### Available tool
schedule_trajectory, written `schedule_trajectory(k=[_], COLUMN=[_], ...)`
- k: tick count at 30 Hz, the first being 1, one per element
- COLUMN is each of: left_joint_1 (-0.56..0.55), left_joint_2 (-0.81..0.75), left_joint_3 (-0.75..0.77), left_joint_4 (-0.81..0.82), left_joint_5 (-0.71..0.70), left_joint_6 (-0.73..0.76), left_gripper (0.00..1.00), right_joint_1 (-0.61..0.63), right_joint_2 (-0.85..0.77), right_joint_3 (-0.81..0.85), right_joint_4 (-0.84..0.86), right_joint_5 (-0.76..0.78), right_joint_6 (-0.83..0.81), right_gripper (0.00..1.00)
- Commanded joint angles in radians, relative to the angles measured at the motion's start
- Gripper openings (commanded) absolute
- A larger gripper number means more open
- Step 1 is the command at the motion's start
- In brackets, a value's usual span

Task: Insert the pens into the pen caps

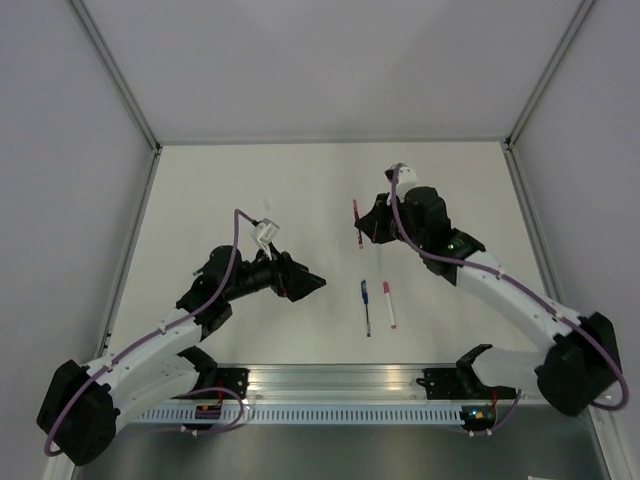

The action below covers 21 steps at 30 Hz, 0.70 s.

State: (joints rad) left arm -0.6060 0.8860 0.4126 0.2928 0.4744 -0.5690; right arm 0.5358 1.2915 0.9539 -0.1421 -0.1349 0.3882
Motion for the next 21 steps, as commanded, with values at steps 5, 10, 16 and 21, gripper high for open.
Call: schedule_trajectory(k=[5,10,16,21], left_joint_1=[0.0,0.0,0.0,0.0], left_joint_2=[0.07,0.07,0.074,0.093], left_joint_3=[0.086,0.057,0.037,0.032], left_joint_4=[0.251,0.385,0.417,0.431], left_joint_5=[0.22,0.306,0.345,0.377], left_joint_6=[-0.052,-0.071,-0.071,-0.084], left_gripper=[0.92,0.88,0.71,0.61], right_joint_1=[0.272,0.424,0.501,0.507], right_joint_2=[-0.293,-0.281,-0.251,-0.247], right_joint_3=[-0.265,-0.288,-0.296,-0.319], right_joint_4=[0.467,0.539,0.607,0.651], right_joint_5=[0.052,0.112,0.199,0.233], right_joint_6=[0.293,0.279,0.261,0.265], right_gripper=[0.0,0.0,0.0,0.0])
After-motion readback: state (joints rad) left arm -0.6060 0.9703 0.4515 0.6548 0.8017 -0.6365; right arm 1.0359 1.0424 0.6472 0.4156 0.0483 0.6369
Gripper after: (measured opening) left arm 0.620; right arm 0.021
